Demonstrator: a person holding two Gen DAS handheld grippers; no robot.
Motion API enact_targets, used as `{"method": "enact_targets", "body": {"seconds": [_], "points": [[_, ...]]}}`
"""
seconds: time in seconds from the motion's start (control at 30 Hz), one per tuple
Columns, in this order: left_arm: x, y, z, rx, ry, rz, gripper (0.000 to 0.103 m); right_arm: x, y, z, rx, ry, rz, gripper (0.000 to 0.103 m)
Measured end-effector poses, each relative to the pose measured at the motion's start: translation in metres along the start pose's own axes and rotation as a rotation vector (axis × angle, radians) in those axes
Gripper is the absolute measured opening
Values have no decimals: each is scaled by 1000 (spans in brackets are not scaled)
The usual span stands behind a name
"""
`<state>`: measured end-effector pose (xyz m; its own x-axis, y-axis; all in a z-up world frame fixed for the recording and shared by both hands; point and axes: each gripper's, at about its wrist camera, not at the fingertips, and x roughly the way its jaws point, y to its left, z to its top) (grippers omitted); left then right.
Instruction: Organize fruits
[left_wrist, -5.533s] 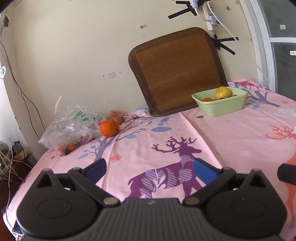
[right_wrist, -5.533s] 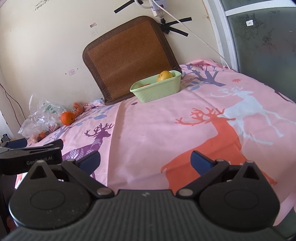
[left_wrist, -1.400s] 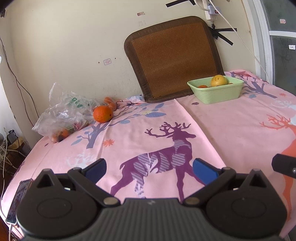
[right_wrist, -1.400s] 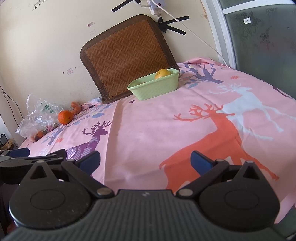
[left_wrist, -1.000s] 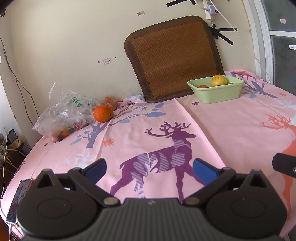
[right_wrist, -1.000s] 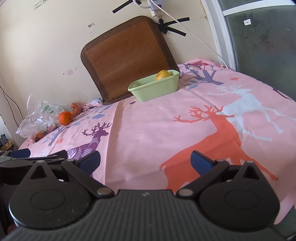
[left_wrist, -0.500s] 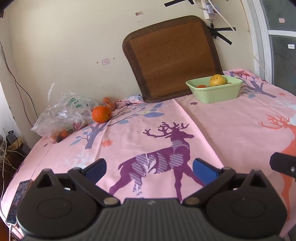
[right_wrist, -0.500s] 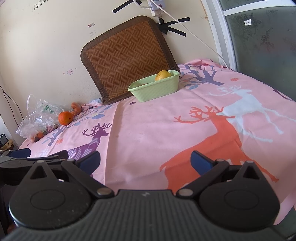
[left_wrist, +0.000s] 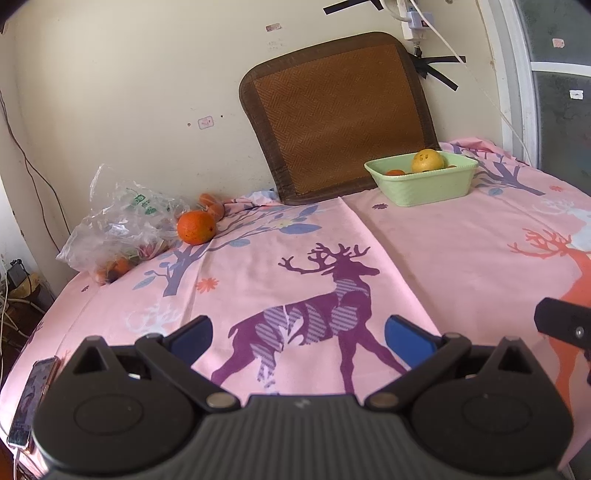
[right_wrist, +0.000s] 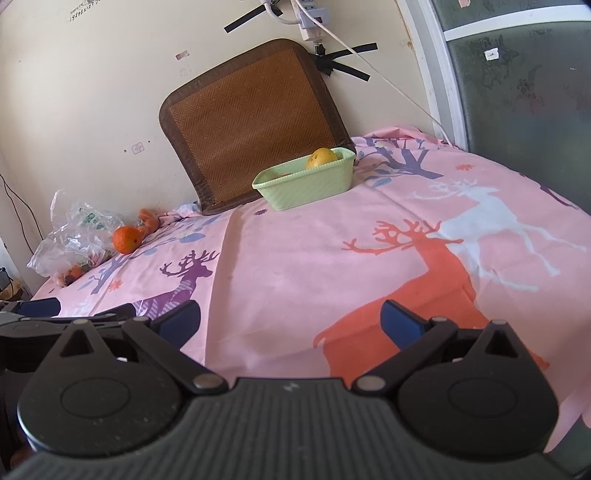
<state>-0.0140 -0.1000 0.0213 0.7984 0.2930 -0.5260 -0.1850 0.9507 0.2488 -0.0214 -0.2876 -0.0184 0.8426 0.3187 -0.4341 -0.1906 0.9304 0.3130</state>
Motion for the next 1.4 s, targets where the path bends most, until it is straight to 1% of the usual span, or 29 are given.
{"method": "enact_targets", "body": {"seconds": [0.47, 0.9, 1.4], "points": [[0, -1, -1, 7, 6, 1, 103, 0, -1, 0, 0, 0, 1, 103], [7, -5, -5, 12, 70, -11, 103, 1, -1, -4, 5, 5, -1, 103], [6, -7, -5, 15, 72, -12, 103, 2, -2, -4, 8, 6, -2, 103]]}}
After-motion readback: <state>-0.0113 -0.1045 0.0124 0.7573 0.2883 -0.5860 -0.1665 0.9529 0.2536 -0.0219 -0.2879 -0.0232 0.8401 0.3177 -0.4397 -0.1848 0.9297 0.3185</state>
